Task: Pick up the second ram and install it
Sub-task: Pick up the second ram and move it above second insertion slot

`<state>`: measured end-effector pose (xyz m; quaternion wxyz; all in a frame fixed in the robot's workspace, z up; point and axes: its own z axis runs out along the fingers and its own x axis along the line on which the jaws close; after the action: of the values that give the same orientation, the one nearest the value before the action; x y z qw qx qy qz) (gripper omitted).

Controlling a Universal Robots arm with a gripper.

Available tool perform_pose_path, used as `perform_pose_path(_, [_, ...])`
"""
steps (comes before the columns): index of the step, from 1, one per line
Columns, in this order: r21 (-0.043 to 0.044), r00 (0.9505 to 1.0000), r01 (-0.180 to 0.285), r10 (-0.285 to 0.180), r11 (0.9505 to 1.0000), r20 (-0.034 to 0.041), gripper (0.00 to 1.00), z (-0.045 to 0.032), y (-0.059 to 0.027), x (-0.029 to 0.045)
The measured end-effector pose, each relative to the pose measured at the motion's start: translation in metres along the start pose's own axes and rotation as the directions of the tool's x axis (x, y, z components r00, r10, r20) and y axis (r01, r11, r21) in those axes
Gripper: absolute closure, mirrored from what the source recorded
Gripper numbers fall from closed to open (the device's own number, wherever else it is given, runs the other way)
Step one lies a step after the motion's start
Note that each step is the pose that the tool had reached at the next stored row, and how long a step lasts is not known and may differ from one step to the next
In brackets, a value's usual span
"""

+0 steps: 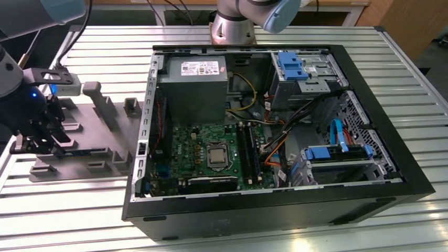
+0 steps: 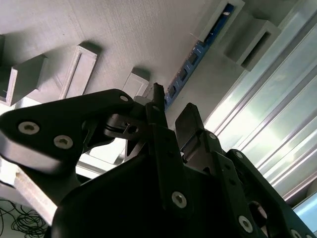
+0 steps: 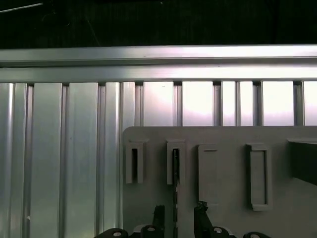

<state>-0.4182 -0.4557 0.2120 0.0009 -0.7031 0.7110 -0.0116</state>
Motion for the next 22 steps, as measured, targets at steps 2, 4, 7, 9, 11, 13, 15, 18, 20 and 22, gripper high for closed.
perform_pose_path(2, [0.0003,1.0,0.001,-0.001,1.0,-0.0001,0.63,0.0035,0.0,0.0])
perform_pose_path(4, [0.0007,1.0,0.001,-0.001,1.0,-0.0003,0.63,0.0068,0.0,0.0])
perform_pose_path(7, [0.0012,1.0,0.001,-0.001,1.0,-0.0011,0.63,0.0079,0.0001,0.0])
perform_pose_path(9, [0.0012,1.0,0.001,-0.001,1.0,-0.0012,0.63,0.0078,0.0001,0.0])
perform_pose_path(11, [0.0016,1.0,0.001,-0.001,1.0,-0.001,0.63,0.0088,0.0001,-0.0001])
perform_pose_path(13, [0.0014,1.0,0.001,-0.001,1.0,-0.0011,0.63,0.011,0.0001,-0.0001])
perform_pose_path(15, [0.0015,1.0,0.001,-0.001,1.0,-0.0011,0.63,0.0138,0.0002,-0.0002])
perform_pose_path(18, [0.0014,1.0,0.001,-0.001,1.0,-0.0011,0.63,0.0182,0.0003,-0.0002])
perform_pose_path(20, [0.0013,1.0,0.001,-0.001,1.0,-0.0012,0.63,0.0194,0.0003,-0.0002])
perform_pose_path(22, [0.0012,1.0,0.001,-0.001,1.0,-0.0013,0.65,0.0194,0.0003,-0.0002])
